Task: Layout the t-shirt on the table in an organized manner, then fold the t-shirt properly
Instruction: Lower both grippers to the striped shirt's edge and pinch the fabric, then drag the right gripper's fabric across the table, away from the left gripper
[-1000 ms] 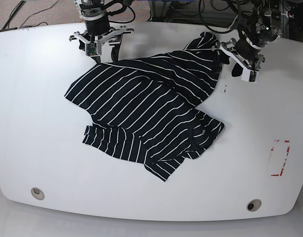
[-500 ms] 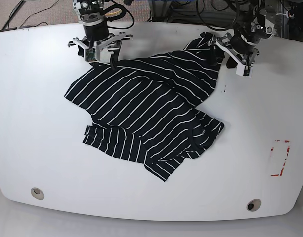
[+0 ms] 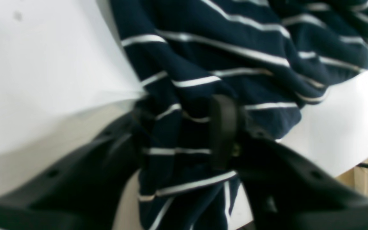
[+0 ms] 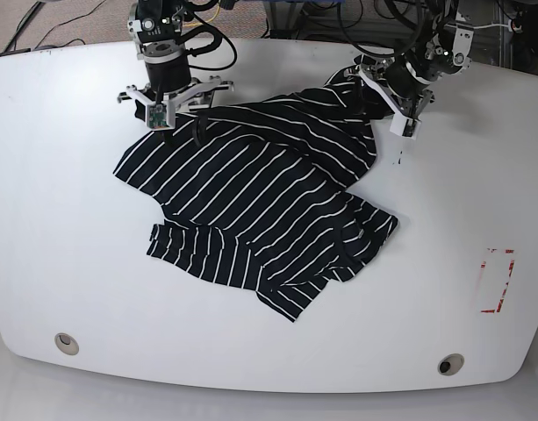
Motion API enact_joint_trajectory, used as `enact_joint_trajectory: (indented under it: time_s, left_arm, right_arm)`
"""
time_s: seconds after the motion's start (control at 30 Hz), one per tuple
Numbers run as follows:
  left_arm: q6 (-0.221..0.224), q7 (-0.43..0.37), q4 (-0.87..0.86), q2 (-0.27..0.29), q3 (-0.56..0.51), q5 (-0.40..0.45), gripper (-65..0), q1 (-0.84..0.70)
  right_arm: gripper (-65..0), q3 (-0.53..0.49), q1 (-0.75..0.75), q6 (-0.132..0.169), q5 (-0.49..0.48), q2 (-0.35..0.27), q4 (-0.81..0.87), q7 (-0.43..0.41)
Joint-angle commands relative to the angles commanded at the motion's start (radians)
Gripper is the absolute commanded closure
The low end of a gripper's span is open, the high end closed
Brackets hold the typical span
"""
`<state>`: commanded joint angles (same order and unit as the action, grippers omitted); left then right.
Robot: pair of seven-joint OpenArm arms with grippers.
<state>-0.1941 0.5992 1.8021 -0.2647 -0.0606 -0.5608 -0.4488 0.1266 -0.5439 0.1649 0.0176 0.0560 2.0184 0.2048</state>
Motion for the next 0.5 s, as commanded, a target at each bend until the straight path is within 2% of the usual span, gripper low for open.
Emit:
enact_joint_trajectory:
  time_s: [0.1, 0.23, 0.4, 0.5]
  left_arm:
    - [0.0, 0.0, 0.0, 0.0, -0.002, 0.0, -7.1, 0.003]
    - [0.0, 0.0, 0.0, -0.003, 0.002, 0.0, 0.0, 0.003]
    - [0.0, 0.0, 0.005, -0.021, 0.005, -0.002, -0.6, -0.002]
    - [0.0, 0.0, 0.006, -0.035, 0.005, -0.008, -0.6, -0.006]
  right_arm:
    - [-29.6, 0.011, 0.041, 0.0, -0.002, 0.0, -0.002, 0.006]
    - [-29.8, 0.011, 0.117, 0.0, -0.002, -0.003, -0.015, 0.074]
    - [-29.8, 0.011, 0.215, 0.0, -0.002, -0.051, -0.048, 0.163]
    - [-29.8, 0.011, 0.281, 0.0, -0.002, -0.054, -0.086, 0.193]
